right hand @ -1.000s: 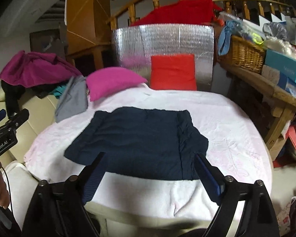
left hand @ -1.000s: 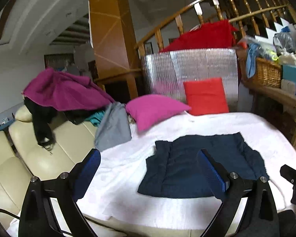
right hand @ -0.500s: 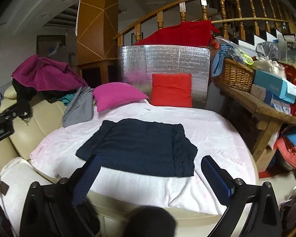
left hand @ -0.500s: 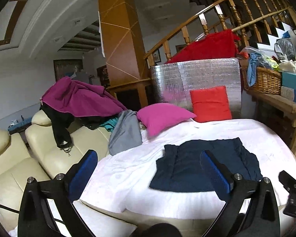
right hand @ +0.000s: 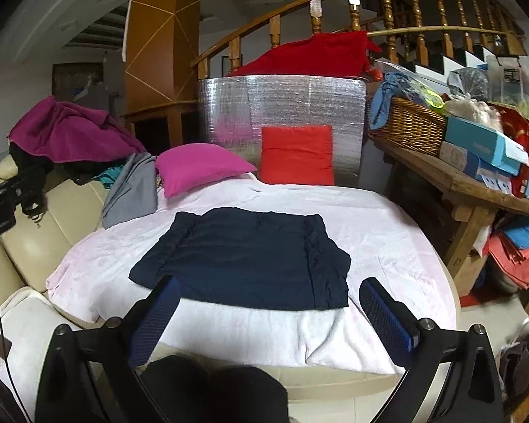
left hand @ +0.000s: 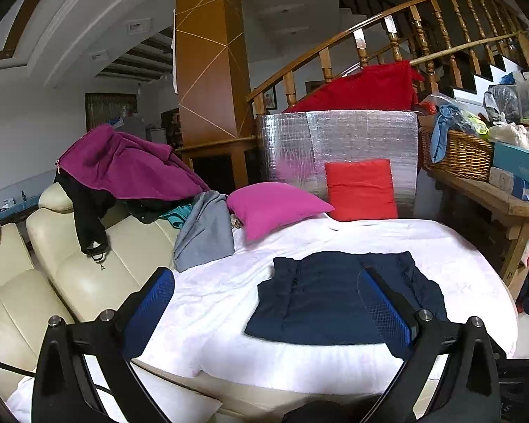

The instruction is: Fold large clothes

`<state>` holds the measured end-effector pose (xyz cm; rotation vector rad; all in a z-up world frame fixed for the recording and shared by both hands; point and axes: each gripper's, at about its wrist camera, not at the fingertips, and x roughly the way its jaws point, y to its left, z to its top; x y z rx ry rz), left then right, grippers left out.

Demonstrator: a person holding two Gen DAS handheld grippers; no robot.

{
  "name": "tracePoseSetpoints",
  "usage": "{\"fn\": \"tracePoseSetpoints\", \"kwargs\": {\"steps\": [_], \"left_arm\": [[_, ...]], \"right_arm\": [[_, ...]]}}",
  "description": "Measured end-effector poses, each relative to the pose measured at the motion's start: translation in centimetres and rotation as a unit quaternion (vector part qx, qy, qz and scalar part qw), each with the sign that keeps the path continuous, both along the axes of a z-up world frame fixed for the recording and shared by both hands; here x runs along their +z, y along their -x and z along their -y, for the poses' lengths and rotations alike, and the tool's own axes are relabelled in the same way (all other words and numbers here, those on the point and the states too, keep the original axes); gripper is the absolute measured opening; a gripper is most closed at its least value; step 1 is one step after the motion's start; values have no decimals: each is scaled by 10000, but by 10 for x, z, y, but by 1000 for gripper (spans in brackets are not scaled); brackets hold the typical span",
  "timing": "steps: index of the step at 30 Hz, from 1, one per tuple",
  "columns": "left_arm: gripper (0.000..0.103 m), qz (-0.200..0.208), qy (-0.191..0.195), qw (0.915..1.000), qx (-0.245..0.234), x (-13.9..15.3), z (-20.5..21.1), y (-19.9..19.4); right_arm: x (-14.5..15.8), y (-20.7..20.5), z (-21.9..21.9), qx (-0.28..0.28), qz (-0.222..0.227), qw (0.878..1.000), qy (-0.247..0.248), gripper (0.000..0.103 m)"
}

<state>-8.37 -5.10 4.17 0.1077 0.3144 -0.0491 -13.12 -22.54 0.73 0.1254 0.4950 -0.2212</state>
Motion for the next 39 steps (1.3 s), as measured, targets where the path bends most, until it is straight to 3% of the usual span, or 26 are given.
{"fn": "tracePoseSetpoints", "kwargs": {"steps": [9,21,30,39], "left_arm": [[103,188,45,9998,42,7,-12,15],[103,202,48,9998,-80,8,-15,5],[103,95,42,9998,-161,7,-8,-17],[103,-144,27,9998,-135,-3,-1,-64]], "right_arm": [[12,10,-7,-101,120,9999,32,103],[18,4,-7,-296,161,9994,-21,103],[12,-23,-6,-339,-67,9994,9,103],[4,-70,10,-339,-209,9992,-34,103]]}}
